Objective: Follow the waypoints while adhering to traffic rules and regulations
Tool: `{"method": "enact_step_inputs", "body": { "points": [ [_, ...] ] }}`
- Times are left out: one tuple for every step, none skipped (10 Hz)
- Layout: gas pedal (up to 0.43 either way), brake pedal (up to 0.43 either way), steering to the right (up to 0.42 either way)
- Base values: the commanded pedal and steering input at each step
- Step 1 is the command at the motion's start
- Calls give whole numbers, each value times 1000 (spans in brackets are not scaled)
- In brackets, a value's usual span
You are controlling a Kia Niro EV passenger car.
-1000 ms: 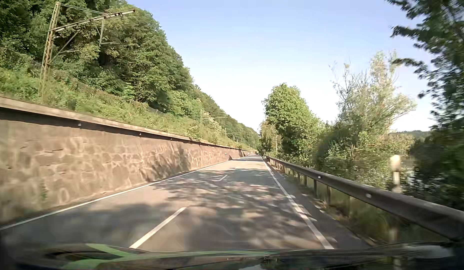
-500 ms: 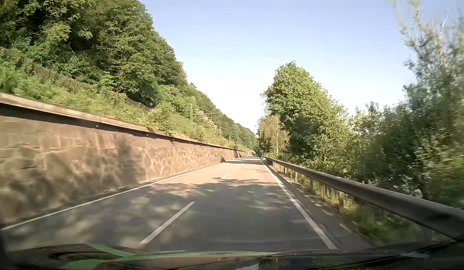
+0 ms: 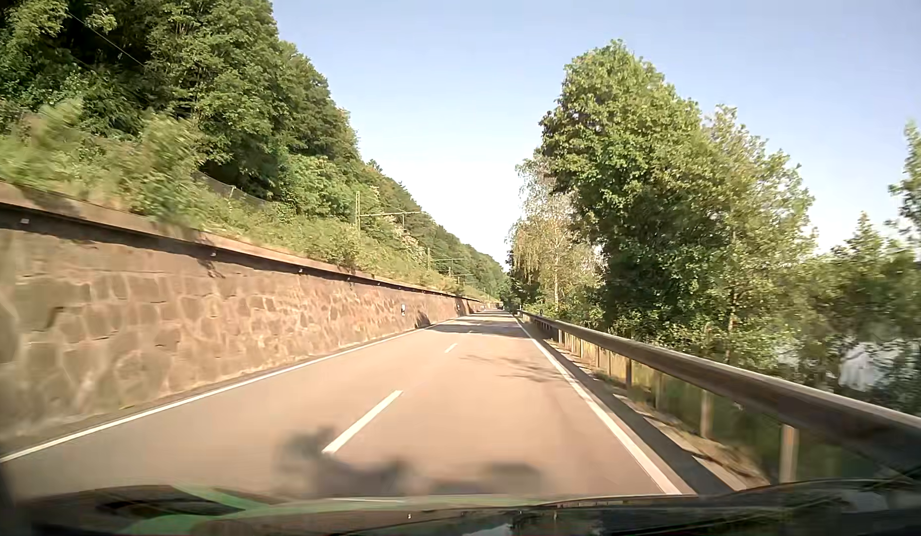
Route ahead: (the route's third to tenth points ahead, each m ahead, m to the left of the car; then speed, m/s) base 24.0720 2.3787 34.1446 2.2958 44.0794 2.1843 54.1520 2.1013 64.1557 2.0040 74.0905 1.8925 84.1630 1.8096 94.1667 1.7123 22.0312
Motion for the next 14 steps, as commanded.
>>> {"method": "enact_step_inputs", "body": {
  "points": [
    [228,0,3],
    [228,0,2],
    [228,0,2],
    [228,0,1],
    [228,0,0],
    [228,0,0],
    [228,0,0],
    [228,0,0],
    [228,0,0],
    [228,0,-1],
    [228,0,-1],
    [228,0,-1],
    [228,0,-1],
    [228,0,-1]
  ]
}}
